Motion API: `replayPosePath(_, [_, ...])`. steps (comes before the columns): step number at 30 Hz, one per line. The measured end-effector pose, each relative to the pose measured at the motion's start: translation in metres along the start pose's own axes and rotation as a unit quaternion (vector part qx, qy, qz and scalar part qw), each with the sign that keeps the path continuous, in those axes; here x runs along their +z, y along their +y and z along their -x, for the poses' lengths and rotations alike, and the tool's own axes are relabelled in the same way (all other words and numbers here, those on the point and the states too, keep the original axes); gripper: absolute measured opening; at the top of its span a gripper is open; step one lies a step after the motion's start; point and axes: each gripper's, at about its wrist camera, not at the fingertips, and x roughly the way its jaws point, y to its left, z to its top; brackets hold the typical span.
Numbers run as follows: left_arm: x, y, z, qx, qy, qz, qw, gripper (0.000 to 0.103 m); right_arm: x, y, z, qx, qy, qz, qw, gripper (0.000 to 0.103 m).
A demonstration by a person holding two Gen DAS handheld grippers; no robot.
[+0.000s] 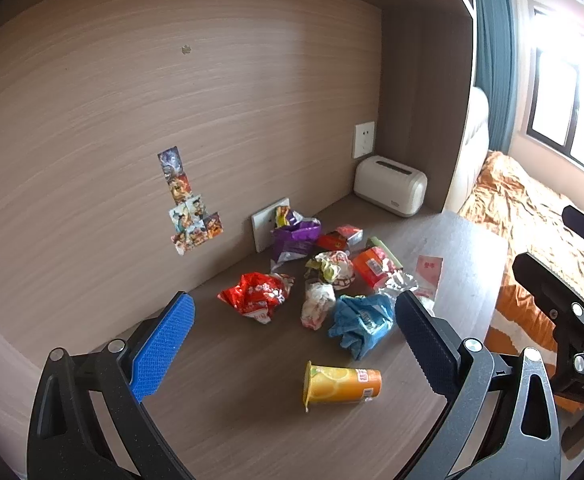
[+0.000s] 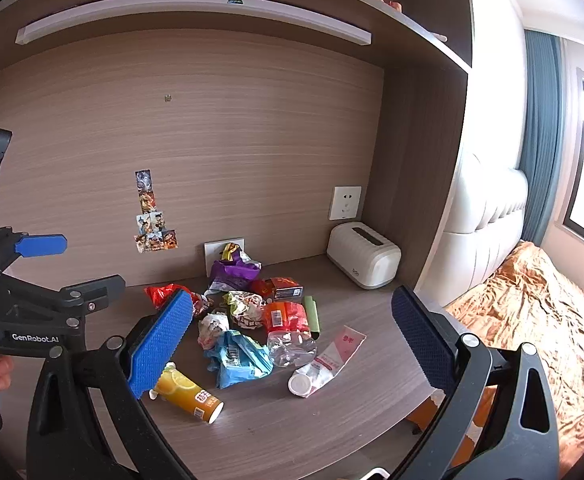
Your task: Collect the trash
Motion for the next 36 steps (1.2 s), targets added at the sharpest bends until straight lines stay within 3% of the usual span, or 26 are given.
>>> replayPosePath(36, [-0.003, 0.009, -0.0026, -0.01, 0.002, -0.005, 0.9999, 0.098, -0.0003, 0.0108, -0.0071, -0.003, 0.008, -0.005, 1.0, 0.1])
